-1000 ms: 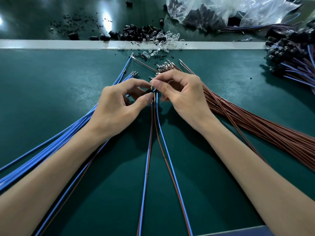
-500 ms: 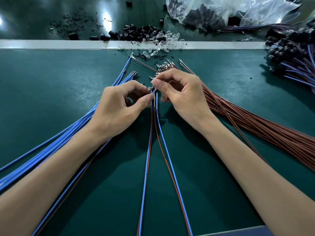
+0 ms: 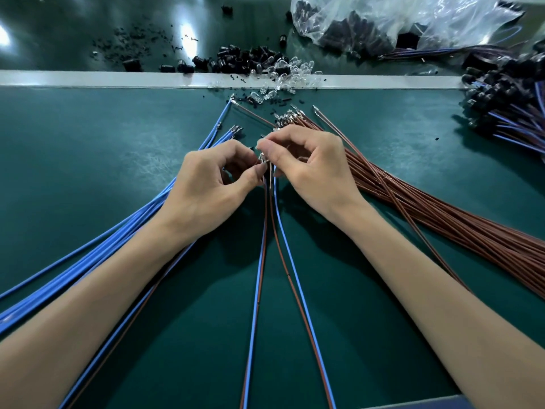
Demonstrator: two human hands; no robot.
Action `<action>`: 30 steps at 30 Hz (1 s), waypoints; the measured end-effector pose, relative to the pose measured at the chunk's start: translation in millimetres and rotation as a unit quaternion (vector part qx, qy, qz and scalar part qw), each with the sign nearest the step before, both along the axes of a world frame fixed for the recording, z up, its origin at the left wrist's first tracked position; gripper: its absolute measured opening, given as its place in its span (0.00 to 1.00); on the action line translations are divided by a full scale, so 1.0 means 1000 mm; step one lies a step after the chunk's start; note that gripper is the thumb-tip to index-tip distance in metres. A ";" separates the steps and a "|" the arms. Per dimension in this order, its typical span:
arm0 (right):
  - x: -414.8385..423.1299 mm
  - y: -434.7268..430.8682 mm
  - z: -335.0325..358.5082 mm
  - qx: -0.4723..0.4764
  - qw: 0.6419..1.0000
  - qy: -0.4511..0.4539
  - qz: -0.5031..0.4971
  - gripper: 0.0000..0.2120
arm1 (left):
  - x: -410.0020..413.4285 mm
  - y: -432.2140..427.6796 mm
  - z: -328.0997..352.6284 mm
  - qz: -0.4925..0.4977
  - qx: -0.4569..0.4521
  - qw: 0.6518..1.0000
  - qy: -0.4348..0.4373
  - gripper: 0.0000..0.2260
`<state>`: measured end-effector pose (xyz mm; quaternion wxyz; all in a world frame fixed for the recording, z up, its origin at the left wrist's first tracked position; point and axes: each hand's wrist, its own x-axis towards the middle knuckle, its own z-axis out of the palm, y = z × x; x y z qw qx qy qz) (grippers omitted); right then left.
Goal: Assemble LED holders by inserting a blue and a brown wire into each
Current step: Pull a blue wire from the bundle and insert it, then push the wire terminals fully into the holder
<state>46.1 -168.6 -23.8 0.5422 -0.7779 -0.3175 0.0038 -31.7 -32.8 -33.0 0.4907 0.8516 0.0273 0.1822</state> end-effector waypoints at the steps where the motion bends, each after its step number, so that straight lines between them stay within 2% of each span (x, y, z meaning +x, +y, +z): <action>1: 0.004 0.004 0.003 -0.016 1.000 -0.023 -0.014 0.04 | 0.001 0.000 0.000 0.003 -0.001 1.000 0.001 0.04; 4: 0.029 0.026 0.018 -0.081 0.991 -0.098 -0.042 0.06 | 0.002 0.000 0.001 0.008 -0.007 1.000 0.004 0.06; 6: 0.056 0.043 0.026 -0.157 0.976 -0.143 -0.049 0.08 | 0.002 0.000 0.000 0.010 -0.027 1.000 0.008 0.07; 10: 0.091 0.070 0.021 -0.320 0.932 -0.169 -0.024 0.17 | 0.002 0.001 0.000 0.014 -0.054 0.998 0.006 0.09; 14: 0.093 0.081 0.010 -0.374 0.904 -0.193 -0.070 0.20 | 0.003 0.001 0.000 0.022 -0.051 0.998 0.007 0.07; 18: 0.089 0.081 0.008 -0.362 0.892 -0.235 -0.134 0.14 | 0.003 0.002 -0.001 0.022 -0.043 0.999 0.004 0.06; 21: 0.080 0.070 0.015 -0.284 0.915 -0.255 -0.132 0.12 | 0.003 0.003 -0.001 0.021 -0.050 0.999 0.003 0.06; 25: 0.051 0.039 0.022 -0.146 0.973 -0.168 -0.060 0.05 | 0.002 0.002 0.002 0.029 -0.061 0.998 0.005 0.08; 30: 0.016 -0.005 0.002 -0.103 0.992 -0.071 -0.024 0.06 | 0.001 0.003 0.004 0.037 -0.064 0.997 0.001 0.07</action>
